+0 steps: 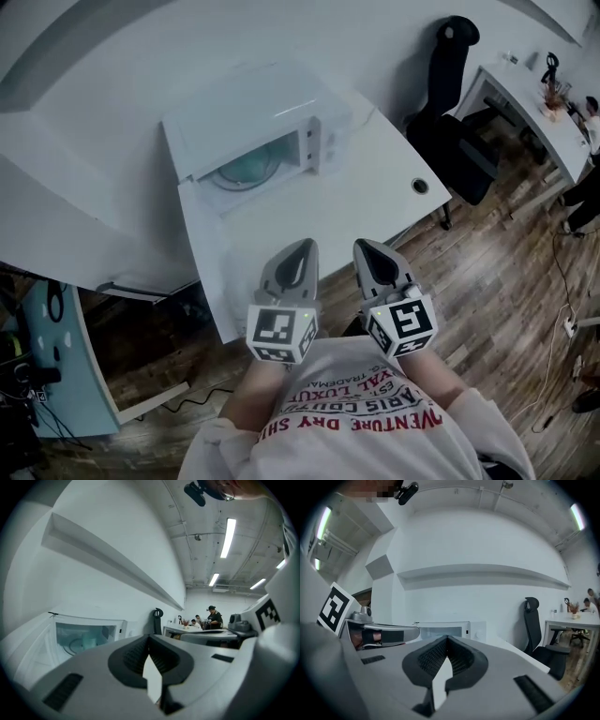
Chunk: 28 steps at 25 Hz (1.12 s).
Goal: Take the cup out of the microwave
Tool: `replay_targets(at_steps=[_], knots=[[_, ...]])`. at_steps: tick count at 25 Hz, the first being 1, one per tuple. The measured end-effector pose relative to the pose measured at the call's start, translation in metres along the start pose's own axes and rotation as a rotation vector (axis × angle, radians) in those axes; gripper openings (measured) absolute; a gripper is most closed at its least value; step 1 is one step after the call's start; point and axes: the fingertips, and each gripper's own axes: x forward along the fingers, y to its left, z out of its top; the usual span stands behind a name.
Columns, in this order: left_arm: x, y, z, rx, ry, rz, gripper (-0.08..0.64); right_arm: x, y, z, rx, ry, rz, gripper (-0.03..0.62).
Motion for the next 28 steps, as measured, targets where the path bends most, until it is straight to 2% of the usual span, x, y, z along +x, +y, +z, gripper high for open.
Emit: replay_targets(at_steps=[8, 15, 20, 28], knots=[[0.045, 0.049, -0.009, -0.015, 0.034, 0.127, 0.006, 0.074, -0.006, -0.002, -0.027, 0.043, 0.133, 0.005], [0.095, 0.097, -0.008, -0.023, 0.031, 0.324, 0.006, 0.146, -0.035, 0.001, -0.054, 0.076, 0.314, 0.005], [0.122, 0.126, -0.016, -0.062, 0.053, 0.465, 0.006, 0.191, -0.057, 0.0, -0.059, 0.115, 0.435, 0.005], [0.148, 0.145, -0.049, -0.111, 0.065, 0.553, 0.008, 0.235, -0.056, -0.027, -0.058, 0.187, 0.644, 0.005]])
